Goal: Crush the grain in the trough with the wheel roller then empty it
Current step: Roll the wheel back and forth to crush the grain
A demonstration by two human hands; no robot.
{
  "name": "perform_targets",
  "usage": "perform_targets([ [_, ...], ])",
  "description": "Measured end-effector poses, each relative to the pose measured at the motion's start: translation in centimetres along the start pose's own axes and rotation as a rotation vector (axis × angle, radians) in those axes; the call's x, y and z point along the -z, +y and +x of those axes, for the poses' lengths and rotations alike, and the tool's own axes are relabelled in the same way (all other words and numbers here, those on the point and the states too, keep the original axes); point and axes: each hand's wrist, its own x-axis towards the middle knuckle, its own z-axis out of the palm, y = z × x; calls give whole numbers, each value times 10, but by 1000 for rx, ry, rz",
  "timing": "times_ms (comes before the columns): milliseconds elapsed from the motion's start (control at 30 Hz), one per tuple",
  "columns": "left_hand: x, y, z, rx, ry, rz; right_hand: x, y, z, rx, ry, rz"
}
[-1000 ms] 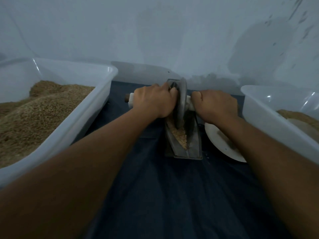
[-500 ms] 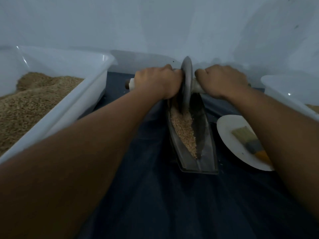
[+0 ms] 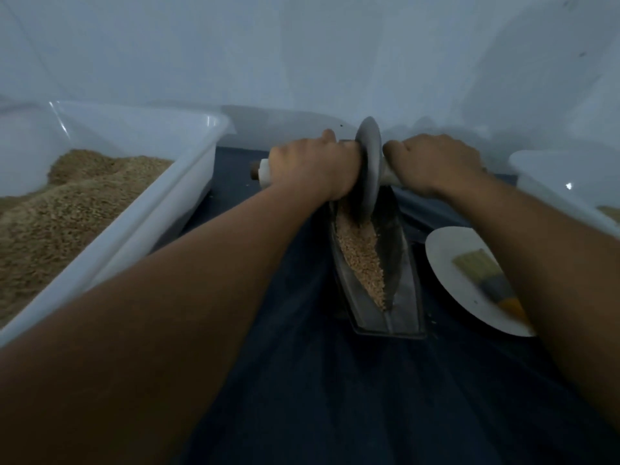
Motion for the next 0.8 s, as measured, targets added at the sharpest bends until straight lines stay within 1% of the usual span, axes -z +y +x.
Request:
perform_targets([
  [67,1,7,-3,-42,28,42,-1,5,-16,58,-41,-14],
  [167,-2,12,-8,-49,61,41,-9,7,-41,160,81,-39],
  [233,-4,8,-16,10,77,-11,-9,2,-50,115,120,-16],
  [267,-4,6,-20,32,88,-31,-8,0,-52,73,113,-22],
  [333,-5,5,-31,36,104,-31,-7,-4,-56,-13,136,6],
  [400,-3,6,-43,20,126,-8,-4,-8,-67,-69,201,83],
  [533,1,11,-60,-28,190,40,-1,-13,-93,-47,226,102],
  [633,7,14,-69,-50,183,55,2,-15,-110,-2,269,95],
  [800,18,14,-86,-65,182,71,7,-17,-123,49,281,58],
])
